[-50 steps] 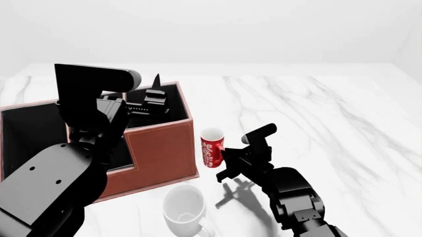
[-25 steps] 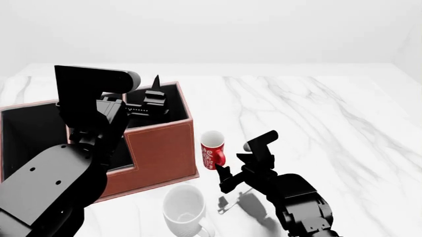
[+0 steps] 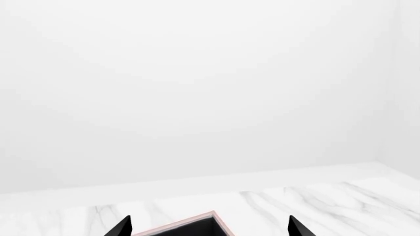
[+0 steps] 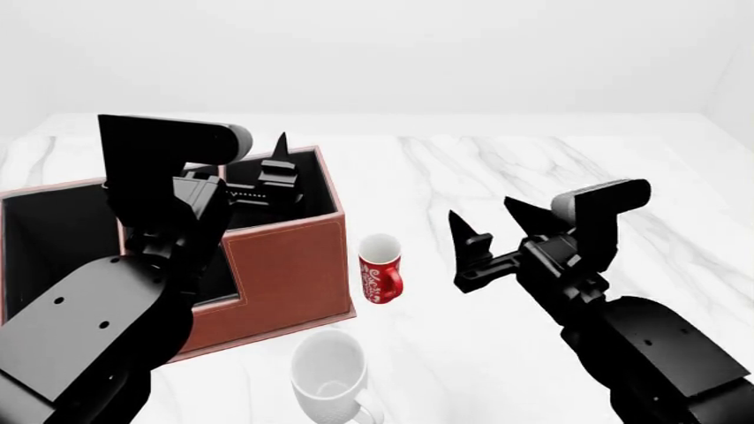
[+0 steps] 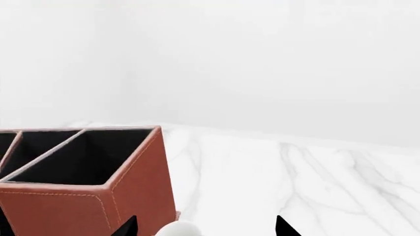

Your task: Pick up the red mug and place it to the right of the caddy.

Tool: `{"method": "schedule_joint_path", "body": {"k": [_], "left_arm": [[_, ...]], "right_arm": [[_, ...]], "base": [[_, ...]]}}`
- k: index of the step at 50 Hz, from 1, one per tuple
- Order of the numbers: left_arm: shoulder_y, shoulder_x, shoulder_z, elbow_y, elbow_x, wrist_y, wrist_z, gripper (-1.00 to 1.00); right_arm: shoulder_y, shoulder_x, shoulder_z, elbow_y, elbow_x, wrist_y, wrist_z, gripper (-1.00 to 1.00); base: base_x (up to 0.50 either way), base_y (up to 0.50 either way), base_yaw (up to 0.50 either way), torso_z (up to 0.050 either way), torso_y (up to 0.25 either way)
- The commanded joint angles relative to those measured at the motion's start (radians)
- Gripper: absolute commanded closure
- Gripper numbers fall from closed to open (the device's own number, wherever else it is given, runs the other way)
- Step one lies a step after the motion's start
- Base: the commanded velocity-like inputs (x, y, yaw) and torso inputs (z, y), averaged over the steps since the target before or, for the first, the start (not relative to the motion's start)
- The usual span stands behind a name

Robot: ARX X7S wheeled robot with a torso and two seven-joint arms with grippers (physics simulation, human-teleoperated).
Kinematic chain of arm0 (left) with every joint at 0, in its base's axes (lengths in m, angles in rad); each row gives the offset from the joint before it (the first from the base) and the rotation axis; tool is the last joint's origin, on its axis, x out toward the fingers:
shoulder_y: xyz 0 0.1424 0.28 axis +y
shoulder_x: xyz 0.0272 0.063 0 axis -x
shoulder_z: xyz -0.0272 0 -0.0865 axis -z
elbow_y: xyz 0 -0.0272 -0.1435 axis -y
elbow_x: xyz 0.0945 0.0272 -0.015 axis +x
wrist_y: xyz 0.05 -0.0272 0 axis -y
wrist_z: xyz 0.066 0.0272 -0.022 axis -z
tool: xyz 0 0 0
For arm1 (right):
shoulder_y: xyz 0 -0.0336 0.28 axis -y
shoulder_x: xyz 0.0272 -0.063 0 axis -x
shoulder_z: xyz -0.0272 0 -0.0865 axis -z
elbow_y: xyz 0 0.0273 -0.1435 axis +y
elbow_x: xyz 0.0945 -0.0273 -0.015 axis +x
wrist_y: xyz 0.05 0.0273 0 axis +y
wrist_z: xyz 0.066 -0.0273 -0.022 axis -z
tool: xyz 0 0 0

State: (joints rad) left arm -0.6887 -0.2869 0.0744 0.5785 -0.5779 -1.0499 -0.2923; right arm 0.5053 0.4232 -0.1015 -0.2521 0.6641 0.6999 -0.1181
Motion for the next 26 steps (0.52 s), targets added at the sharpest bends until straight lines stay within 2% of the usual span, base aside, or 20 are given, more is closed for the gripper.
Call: {"method": "schedule_joint_path", "body": {"k": [1, 3, 7, 26], "left_arm": [[-0.002, 0.0, -0.003, 0.007, -0.009, -0.002, -0.008, -1.0], [0.001, 0.0, -0.002, 0.008, -0.009, 0.002, -0.008, -1.0], [0.005, -0.001, 0.004, -0.006, -0.003, 0.017, -0.004, -1.0], [-0.012, -0.007, 0.007, 0.021, -0.025, -0.017, -0.024, -1.0]], "right_arm": [[0.011, 0.034, 0.213, -0.345, 0.18, 0.119, 0.179, -1.0], [-0.003, 0.017, 0.225, -0.341, 0.2, 0.077, 0.134, -1.0], [-0.004, -0.011, 0.202, -0.316, 0.153, 0.045, 0.146, -1.0], [0.015, 0.002, 0.199, -0.338, 0.19, 0.074, 0.163, -1.0]], "base": [[0.0, 0.0, 0.0, 0.0, 0.0], [0.0, 0.0, 0.0, 0.0, 0.0], [0.0, 0.0, 0.0, 0.0, 0.0], [0.0, 0.0, 0.0, 0.0, 0.0]]}}
